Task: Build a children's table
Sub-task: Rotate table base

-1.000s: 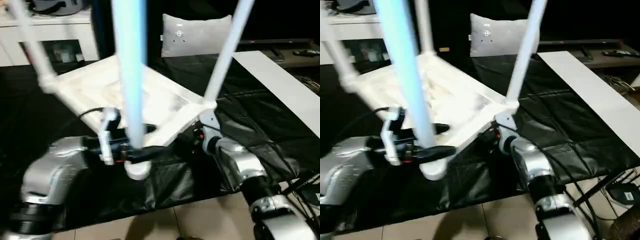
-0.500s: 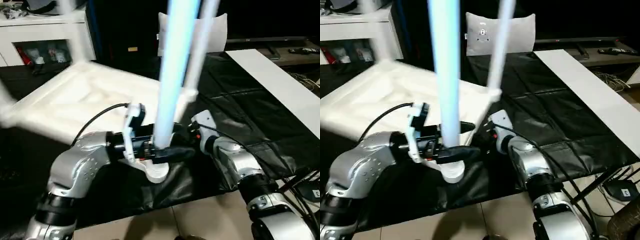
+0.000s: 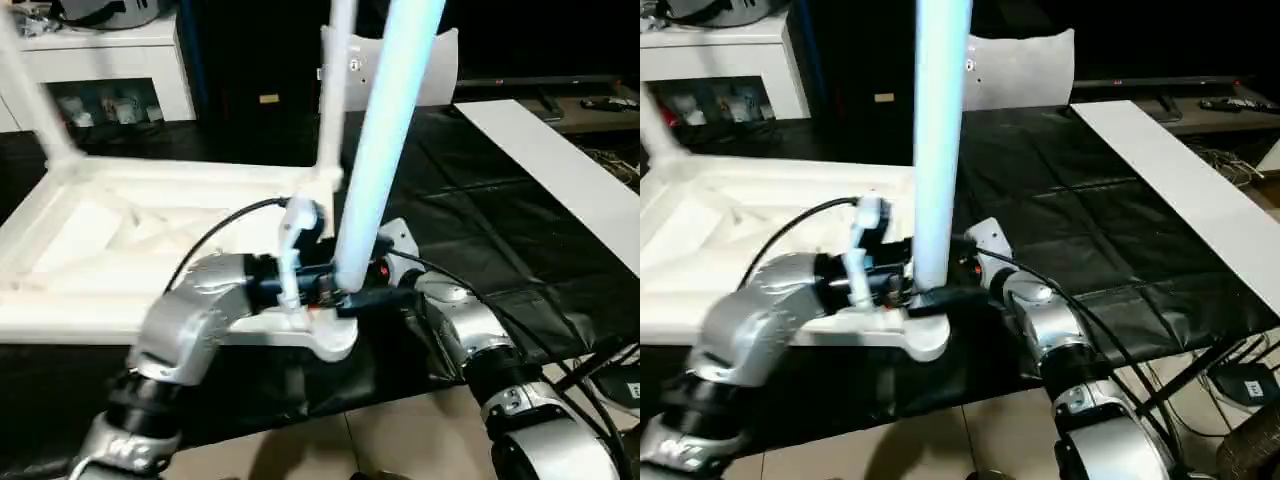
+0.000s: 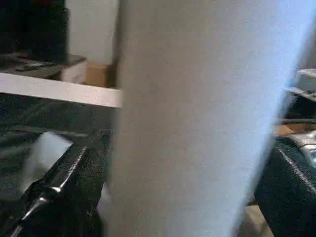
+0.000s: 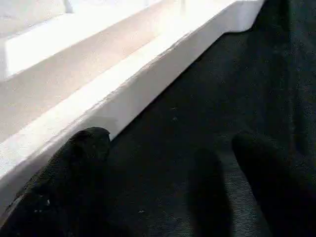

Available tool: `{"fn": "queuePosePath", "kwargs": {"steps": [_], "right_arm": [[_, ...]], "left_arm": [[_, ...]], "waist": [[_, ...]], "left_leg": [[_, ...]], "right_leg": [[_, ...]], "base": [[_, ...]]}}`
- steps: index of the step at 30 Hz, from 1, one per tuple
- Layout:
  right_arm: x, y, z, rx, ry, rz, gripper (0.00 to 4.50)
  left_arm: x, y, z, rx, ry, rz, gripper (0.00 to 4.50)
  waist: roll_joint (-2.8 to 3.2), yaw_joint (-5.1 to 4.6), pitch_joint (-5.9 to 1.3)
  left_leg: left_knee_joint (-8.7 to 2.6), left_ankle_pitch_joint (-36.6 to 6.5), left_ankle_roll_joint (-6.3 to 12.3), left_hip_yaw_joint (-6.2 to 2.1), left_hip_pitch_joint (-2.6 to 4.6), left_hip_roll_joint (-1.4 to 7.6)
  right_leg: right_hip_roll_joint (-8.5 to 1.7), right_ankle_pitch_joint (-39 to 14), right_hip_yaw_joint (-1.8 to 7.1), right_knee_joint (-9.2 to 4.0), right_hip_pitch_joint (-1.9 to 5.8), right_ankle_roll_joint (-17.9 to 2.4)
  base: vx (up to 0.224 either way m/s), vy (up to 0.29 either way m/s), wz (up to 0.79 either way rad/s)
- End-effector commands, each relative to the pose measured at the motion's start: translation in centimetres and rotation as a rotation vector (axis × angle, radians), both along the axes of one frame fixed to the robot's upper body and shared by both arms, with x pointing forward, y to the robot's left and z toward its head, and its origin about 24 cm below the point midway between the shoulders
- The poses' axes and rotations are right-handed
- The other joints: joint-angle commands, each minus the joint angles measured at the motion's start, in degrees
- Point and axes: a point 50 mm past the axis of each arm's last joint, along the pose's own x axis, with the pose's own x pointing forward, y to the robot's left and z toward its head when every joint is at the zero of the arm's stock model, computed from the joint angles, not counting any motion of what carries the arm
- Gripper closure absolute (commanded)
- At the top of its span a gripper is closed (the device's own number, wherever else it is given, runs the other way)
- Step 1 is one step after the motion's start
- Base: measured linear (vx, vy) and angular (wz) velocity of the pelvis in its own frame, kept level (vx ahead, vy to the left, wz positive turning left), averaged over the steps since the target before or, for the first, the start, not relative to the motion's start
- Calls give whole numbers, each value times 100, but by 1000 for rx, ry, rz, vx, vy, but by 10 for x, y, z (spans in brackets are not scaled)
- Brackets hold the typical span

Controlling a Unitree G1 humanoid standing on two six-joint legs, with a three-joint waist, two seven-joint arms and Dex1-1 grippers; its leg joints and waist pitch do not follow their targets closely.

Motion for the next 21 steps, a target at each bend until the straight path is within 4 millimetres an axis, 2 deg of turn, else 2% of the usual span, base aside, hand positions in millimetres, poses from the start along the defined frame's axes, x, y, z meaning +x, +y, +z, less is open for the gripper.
{"fn": "queuePosePath", "kwargs": {"steps": [1,3,4,7,9,10,11,12,16,18,21], "right_arm": [[0,-14,4,6,-22,-26,0],[-1,-18,4,6,-25,-28,0],[-3,-27,5,11,-33,-30,0],[-6,-34,6,15,-42,-30,0],[-10,-42,9,18,-53,-28,0],[-12,-46,10,17,-58,-26,0],[-15,-51,12,9,-64,-12,0],[-17,-54,13,3,-68,-2,0],[-29,-58,22,29,-86,139,0],[-34,-60,26,31,-92,205,0],[-41,-64,32,4,-91,296,0]], "left_arm": [[6,-1,6,11,-55,51,8],[8,-2,6,12,-67,67,8],[8,-2,4,21,-74,65,8],[4,0,1,46,-70,22,8],[0,6,-5,90,-63,-25,8],[-2,10,-8,120,-61,-47,8],[-4,16,-12,146,-52,-76,8],[-5,19,-14,162,-45,-96,8],[-3,39,-21,227,-6,-155,8],[0,47,-26,287,-4,-164,35],[5,59,-33,417,-28,-180,46]], "waist": [[-9,36,-380],[-25,80,-393],[7,95,-387],[-15,124,-392],[-18,130,-381],[10,115,-375],[3,115,-376],[22,124,-373],[52,114,-367],[45,110,-354],[42,117,-353]], "left_leg": [[-383,-968,157,-17,-43,129],[-378,-898,191,-14,-46,135],[-382,-899,201,-11,-42,132],[-386,-893,230,-12,-44,141],[-394,-951,226,-16,-39,134],[-393,-1025,212,-18,-34,126],[-394,-1047,219,-14,-28,126],[-395,-1088,226,-17,-26,117],[-405,-1239,226,-27,-8,121],[-413,-1367,269,-37,-3,118],[-409,-1363,250,-43,1,113]], "right_leg": [[-354,-2253,379,-468,361,-491],[-354,-2109,382,-441,365,-519],[-352,-2109,378,-444,359,-542],[-352,-2053,384,-439,362,-530],[-352,-2174,378,-459,361,-503],[-343,-2257,372,-472,357,-479],[-344,-2300,373,-481,354,-456],[-344,-2395,369,-500,355,-400],[-327,-2501,353,-516,339,-399],[-318,-2631,342,-543,338,-330],[-330,-2723,344,-551,336,-291]], "base": [[0,0,0],[0,0,0],[0,0,0],[0,0,0],[0,0,0],[0,0,0],[0,0,0],[0,0,0],[0,0,0],[0,0,0],[0,0,0]]}}
